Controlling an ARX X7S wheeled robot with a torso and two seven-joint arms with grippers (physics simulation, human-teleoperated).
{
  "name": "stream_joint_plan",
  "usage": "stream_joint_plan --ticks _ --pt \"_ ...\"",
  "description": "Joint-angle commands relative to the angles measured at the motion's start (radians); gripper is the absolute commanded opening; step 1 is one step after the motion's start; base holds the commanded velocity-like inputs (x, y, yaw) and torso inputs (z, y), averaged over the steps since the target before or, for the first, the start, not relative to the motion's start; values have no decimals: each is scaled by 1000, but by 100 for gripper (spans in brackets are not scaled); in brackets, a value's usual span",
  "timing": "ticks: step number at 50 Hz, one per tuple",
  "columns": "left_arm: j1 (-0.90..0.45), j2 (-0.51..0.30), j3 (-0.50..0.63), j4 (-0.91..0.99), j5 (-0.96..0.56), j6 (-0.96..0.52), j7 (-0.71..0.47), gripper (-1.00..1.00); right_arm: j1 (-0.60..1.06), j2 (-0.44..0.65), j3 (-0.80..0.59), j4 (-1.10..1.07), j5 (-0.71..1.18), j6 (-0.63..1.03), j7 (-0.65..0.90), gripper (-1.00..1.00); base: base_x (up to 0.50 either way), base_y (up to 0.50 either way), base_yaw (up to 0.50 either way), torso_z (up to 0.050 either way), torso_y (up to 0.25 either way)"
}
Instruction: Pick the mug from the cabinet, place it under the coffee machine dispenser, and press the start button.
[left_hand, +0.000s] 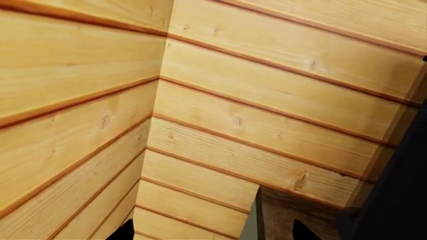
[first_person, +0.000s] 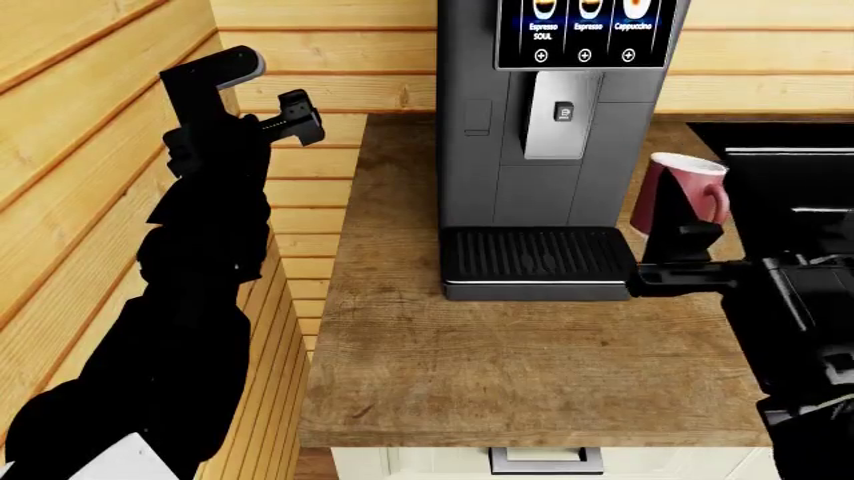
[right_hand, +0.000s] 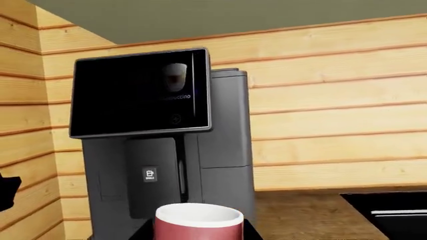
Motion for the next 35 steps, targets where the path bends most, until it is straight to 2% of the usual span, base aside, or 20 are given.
stream_joint_plan --ticks 1,35 --pt "-1 0 0 0 0 0 0 100 -38 -61 -44 22 -104 -59 -73 -100 0 0 0 0 0" --pt "3 0 4 0 0 3 6 100 19 -149 -178 122 -234 -108 -152 -100 0 0 0 0 0"
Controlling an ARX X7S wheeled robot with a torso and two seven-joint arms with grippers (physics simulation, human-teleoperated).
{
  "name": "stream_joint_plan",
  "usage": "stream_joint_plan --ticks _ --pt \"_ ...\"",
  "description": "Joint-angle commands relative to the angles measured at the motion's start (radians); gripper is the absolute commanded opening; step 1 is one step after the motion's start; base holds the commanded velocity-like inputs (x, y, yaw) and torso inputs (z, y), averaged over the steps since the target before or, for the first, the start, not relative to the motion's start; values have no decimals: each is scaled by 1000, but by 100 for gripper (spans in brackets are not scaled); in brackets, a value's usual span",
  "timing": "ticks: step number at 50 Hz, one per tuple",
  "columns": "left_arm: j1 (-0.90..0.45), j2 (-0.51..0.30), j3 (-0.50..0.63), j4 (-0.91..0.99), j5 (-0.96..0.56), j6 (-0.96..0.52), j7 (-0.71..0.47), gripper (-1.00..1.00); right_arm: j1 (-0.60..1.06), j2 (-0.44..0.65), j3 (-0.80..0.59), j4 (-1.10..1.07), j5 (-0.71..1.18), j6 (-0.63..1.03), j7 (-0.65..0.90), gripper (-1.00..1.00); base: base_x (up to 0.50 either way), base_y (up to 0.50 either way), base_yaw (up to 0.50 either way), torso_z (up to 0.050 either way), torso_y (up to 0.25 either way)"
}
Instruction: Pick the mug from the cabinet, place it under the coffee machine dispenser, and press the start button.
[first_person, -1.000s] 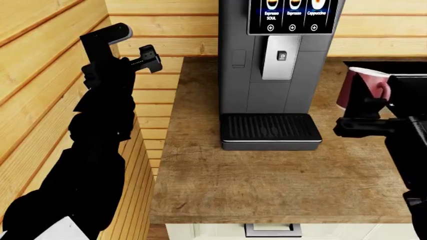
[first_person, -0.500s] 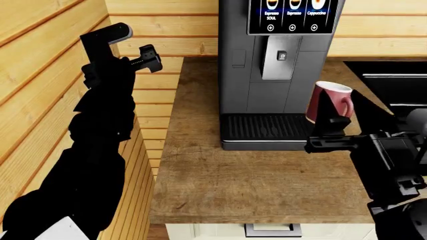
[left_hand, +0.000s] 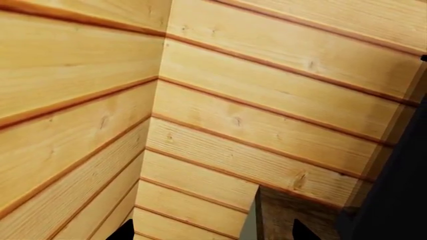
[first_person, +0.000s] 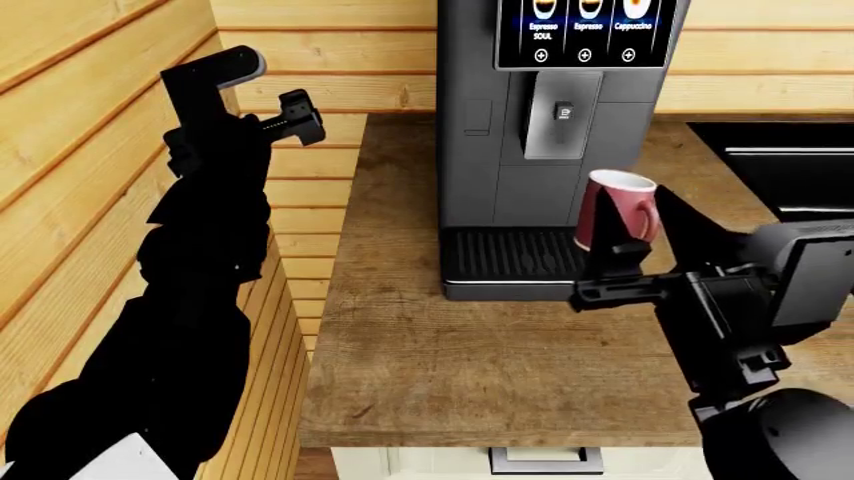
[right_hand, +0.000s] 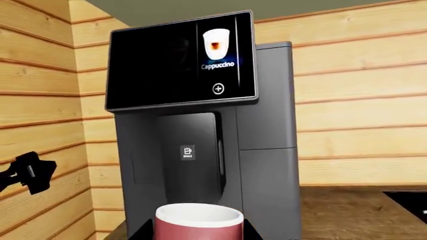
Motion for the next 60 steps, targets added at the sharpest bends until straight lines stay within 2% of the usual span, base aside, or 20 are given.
stream_joint_plan --ticks 1,46,60 --pt "2 0 1 0 0 2 2 100 7 -26 -33 30 -63 -21 -34 -100 0 0 0 0 0" --pt "1 0 4 0 0 2 4 100 79 -84 -121 142 -130 -17 -63 -100 0 0 0 0 0" --pt "0 0 5 0 0 1 4 100 67 -101 -124 184 -153 -65 -86 -100 0 0 0 0 1"
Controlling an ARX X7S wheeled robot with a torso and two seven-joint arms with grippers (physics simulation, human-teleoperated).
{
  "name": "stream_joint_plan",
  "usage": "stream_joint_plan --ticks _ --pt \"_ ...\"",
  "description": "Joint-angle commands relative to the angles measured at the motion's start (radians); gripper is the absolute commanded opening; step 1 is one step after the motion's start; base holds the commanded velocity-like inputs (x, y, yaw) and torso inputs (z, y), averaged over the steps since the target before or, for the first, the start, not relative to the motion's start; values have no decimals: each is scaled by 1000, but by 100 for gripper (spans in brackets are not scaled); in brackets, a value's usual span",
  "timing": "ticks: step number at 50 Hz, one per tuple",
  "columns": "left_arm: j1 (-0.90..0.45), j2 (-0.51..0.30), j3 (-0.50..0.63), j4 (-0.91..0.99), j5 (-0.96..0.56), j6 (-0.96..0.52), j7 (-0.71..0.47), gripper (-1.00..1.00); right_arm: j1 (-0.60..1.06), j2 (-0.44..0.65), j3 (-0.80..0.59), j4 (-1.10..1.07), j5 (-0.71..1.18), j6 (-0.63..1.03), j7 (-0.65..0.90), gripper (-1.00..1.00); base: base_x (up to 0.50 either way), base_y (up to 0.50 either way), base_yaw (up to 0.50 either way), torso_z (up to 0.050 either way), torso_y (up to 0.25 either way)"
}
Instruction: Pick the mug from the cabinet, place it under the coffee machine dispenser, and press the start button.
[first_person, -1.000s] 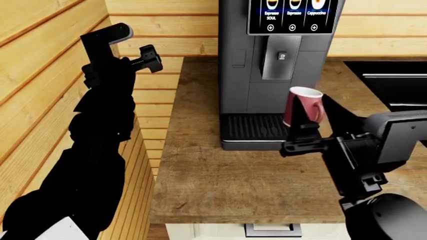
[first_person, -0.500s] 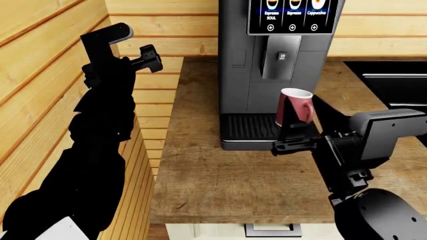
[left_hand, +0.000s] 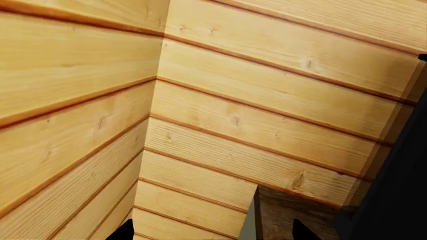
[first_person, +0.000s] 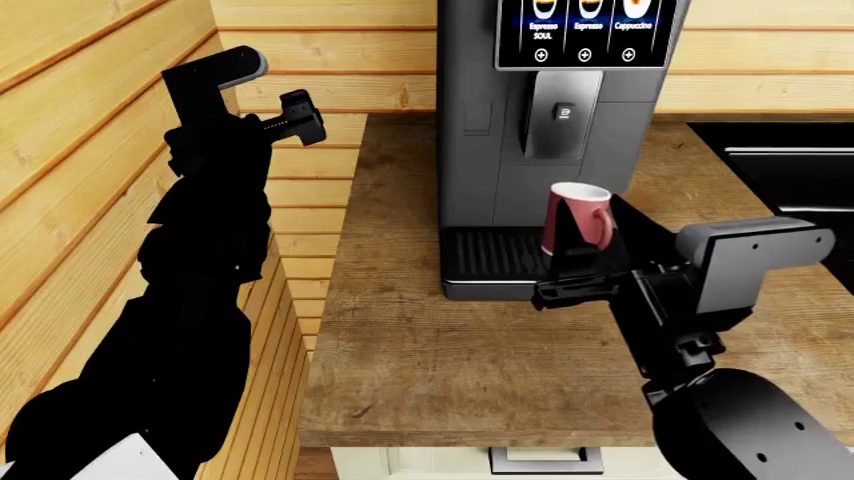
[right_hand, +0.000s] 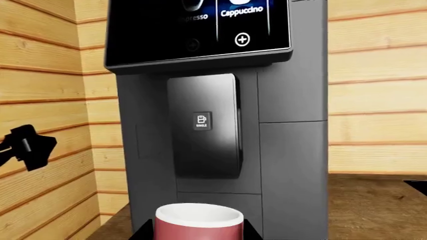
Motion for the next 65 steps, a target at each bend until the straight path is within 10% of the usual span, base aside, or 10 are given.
stream_joint_plan --ticks 1,65 --pt "-1 0 1 0 0 0 0 100 -2 -16 -3 28 -38 -32 -23 -100 0 0 0 0 0" --pt "0 1 6 0 0 4 3 100 149 -103 -87 263 -112 -49 -89 -100 0 0 0 0 0"
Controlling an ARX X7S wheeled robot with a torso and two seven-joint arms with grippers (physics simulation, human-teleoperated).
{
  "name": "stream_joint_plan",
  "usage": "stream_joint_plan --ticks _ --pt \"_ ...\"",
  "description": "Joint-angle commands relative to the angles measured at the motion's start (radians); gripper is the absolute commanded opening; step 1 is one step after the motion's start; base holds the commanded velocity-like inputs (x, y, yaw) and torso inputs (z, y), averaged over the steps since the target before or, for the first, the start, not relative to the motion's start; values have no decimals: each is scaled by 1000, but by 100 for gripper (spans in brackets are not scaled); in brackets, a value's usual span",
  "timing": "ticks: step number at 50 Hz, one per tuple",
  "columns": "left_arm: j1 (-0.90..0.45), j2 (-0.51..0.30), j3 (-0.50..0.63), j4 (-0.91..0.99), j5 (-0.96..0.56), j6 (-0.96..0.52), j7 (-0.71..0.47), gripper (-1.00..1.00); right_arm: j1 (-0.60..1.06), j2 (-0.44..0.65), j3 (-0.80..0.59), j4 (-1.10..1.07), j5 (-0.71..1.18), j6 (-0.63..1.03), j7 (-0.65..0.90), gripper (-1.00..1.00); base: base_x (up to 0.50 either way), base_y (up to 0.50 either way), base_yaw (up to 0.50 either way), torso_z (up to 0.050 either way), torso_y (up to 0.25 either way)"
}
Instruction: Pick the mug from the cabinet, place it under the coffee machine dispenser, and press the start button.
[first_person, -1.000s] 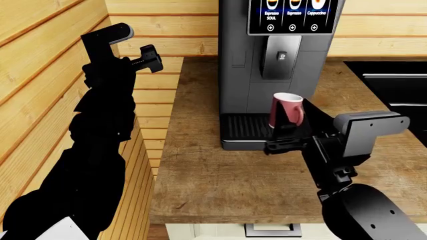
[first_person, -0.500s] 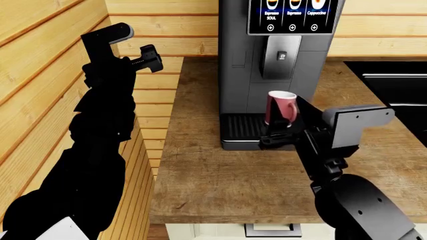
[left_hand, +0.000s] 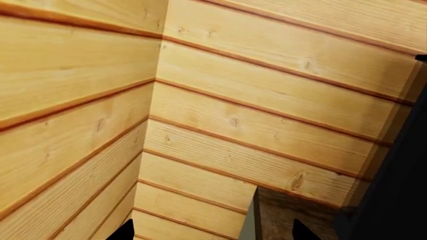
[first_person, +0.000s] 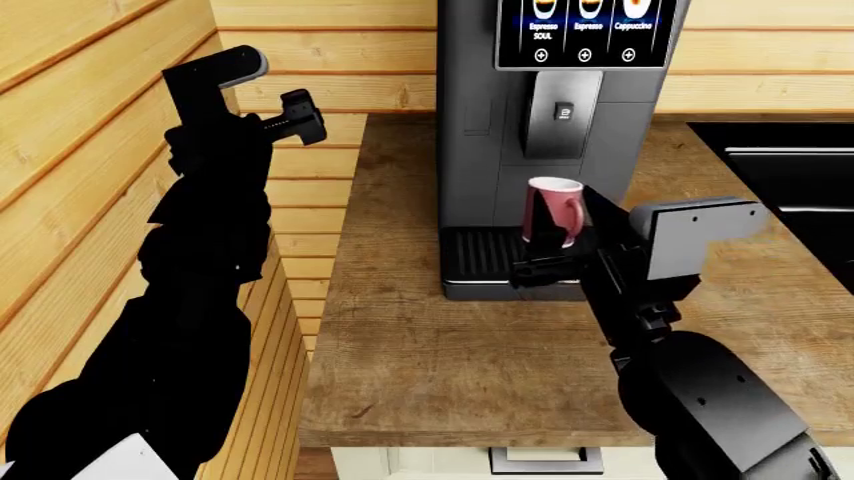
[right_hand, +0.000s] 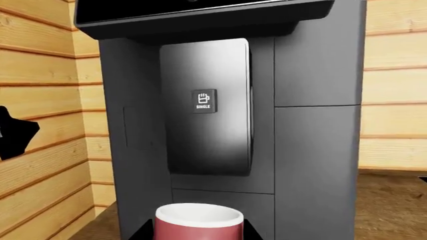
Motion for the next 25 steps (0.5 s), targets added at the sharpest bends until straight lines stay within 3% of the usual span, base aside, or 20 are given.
stream_joint_plan --ticks 1,25 --pt "0 0 1 0 0 1 0 100 23 -17 -4 43 -31 -17 -20 -100 0 0 0 0 0" --pt "2 1 4 0 0 5 1 100 69 -51 -34 139 -74 -41 -36 -100 0 0 0 0 0"
